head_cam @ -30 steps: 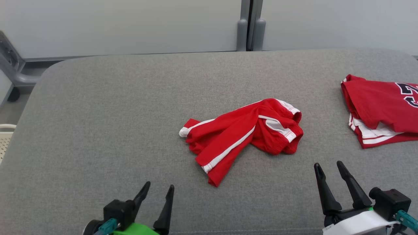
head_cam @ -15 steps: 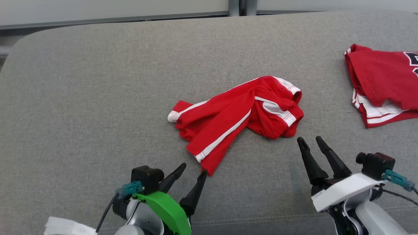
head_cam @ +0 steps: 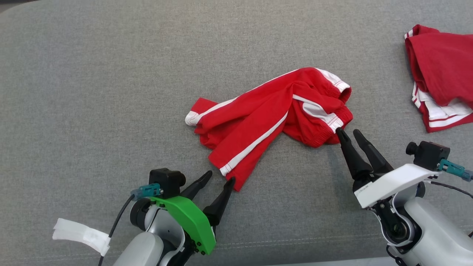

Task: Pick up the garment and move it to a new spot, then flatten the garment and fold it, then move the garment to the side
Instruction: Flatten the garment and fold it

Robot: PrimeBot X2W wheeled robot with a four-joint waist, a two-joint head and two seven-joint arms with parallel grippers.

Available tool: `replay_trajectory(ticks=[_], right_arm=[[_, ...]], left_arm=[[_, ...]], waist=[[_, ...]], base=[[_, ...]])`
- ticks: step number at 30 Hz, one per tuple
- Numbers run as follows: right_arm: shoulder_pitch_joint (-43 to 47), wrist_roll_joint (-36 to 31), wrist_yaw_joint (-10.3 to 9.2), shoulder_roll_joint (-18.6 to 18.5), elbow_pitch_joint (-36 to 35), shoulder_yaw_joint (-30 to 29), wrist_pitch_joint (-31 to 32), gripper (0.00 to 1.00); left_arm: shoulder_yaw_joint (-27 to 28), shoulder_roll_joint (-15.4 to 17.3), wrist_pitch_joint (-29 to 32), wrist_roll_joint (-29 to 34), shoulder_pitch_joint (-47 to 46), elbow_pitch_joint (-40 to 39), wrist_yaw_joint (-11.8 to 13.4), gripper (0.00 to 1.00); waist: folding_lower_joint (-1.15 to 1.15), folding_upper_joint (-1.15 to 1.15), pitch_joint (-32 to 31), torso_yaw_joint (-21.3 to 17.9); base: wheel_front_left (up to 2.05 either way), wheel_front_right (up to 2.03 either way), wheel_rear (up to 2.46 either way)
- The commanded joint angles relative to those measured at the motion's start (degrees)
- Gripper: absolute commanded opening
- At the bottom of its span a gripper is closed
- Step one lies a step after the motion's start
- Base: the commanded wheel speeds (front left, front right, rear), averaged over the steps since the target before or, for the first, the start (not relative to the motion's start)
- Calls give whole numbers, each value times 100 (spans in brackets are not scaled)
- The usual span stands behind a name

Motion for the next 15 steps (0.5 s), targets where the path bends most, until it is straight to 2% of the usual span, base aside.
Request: replay_trajectory(ticks=[1,6,7,8,9,10,11,12,13,15], right_arm=[[-137,105,1,-64,-2,53,-21,100],[-305,339,1,-164,-12,239,-22,98],[-363,433,1,-176,-41,297,-22,76],[-383,464,1,-194,-40,326,-22,73],[-414,499,1,-205,-39,348,-22,67],[-450,508,1,-214,-38,352,-22,50],[-463,522,1,-224,-37,363,-22,42],[-472,541,1,-224,-57,383,-22,20],[-482,547,1,-229,-69,386,-22,0],[-495,559,1,-254,-99,399,-22,0]], left_arm=[[-25,33,-59,-32,-140,47,-15,100],[-102,49,-160,-140,-246,164,-16,100],[-137,66,-217,-189,-294,180,-16,100],[-161,73,-244,-210,-312,193,-16,100],[-188,71,-257,-261,-317,192,-16,91],[-204,71,-275,-301,-333,194,-16,76],[-232,97,-303,-295,-363,208,-16,51],[-252,101,-338,-339,-396,199,-16,35],[-301,86,-368,-407,-421,182,-16,3],[-379,149,-424,-391,-473,201,-16,0]], waist=[[0,0,82,15],[0,0,139,27],[0,0,165,38],[0,0,175,43],[0,0,187,45],[0,0,197,46],[0,0,202,51],[0,0,212,53],[0,0,219,55],[0,0,231,54]], base=[[0,0,0],[0,0,0],[0,0,0],[0,0,0],[0,0,0],[0,0,0],[0,0,0],[0,0,0],[0,0,0],[0,0,0]])
